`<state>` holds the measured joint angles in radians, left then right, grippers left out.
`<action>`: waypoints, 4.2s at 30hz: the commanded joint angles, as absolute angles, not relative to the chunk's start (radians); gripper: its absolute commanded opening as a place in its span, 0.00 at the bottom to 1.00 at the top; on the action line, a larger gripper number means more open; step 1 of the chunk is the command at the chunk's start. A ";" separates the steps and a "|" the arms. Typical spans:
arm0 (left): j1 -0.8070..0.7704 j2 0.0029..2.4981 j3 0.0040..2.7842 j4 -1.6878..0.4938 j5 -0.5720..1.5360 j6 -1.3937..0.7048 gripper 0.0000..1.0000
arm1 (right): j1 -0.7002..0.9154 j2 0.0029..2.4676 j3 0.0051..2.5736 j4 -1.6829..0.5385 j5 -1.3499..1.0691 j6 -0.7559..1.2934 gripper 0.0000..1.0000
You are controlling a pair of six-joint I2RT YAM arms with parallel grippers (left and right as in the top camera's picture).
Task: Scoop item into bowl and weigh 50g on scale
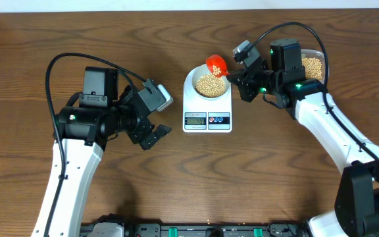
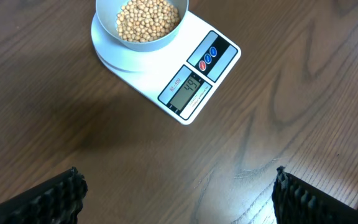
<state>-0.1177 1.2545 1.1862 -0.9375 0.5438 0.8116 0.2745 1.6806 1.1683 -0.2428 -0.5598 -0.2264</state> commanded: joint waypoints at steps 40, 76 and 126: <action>-0.112 1.241 1.202 -0.941 0.542 0.807 0.98 | 0.281 1.654 1.164 -0.270 -0.560 -0.329 0.01; -0.112 1.241 1.202 -0.941 0.542 0.807 0.98 | 0.281 1.654 1.164 -0.270 -0.560 -0.265 0.01; -0.112 1.241 1.202 -0.941 0.542 0.807 0.98 | 0.274 1.654 1.164 -0.291 -0.544 -0.218 0.01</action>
